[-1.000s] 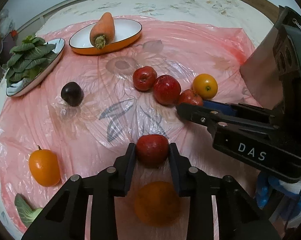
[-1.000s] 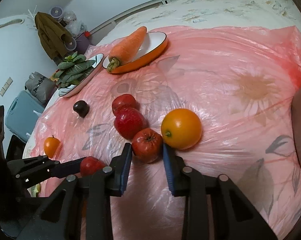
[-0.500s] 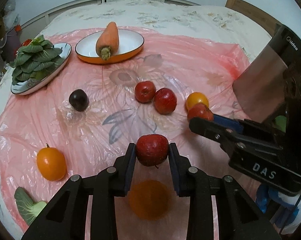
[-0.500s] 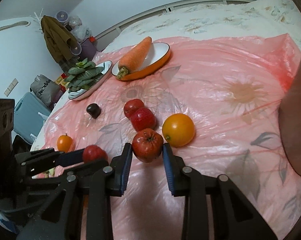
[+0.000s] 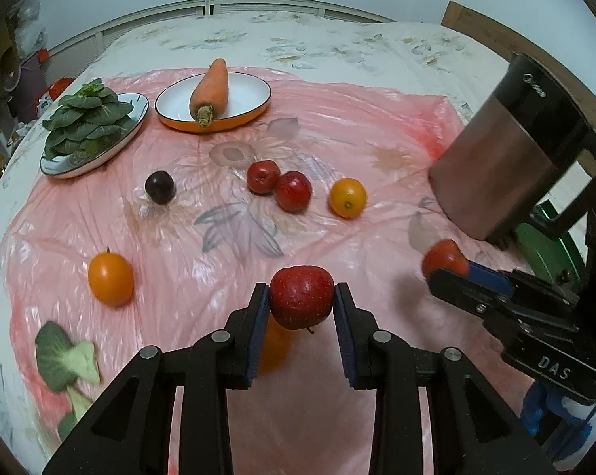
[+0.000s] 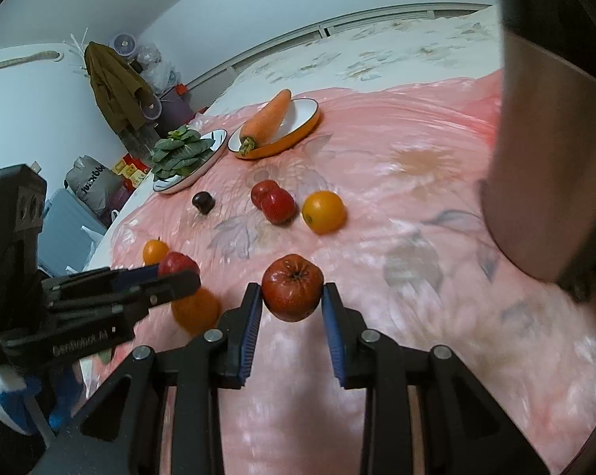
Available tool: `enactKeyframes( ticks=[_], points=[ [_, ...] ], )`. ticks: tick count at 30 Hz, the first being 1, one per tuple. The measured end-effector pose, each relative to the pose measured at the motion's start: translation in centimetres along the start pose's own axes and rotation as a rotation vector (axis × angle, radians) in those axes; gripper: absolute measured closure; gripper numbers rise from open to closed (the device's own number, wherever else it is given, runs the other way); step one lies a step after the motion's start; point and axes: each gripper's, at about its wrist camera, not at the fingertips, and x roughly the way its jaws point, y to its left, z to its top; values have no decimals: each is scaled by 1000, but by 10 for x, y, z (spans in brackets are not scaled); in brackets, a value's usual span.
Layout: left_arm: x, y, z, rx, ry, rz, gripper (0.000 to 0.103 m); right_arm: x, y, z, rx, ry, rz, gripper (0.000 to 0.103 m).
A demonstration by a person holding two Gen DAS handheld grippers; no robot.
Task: Organize fruits
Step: 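Carry the red apple and tomato in both tools over the green tray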
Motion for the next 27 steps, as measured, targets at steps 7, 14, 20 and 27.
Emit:
enactKeyframes(
  ticks=[7,14,20,27],
  points=[
    [-22,-22,-22,-9,-2,-9,75,-51,-12,-33,20,-12,-40,79],
    [-43,-63,-42,10,-6,-42,75,-99,-29,-54,48,-50,-79,79],
    [-52,-108,-51,43,-2,-76,75,-146,-51,-69,84,-106,-121,79],
    [-56,-168,-57,122,14,-98,75,-196,-98,-89,151,-169,-186,79]
  ],
)
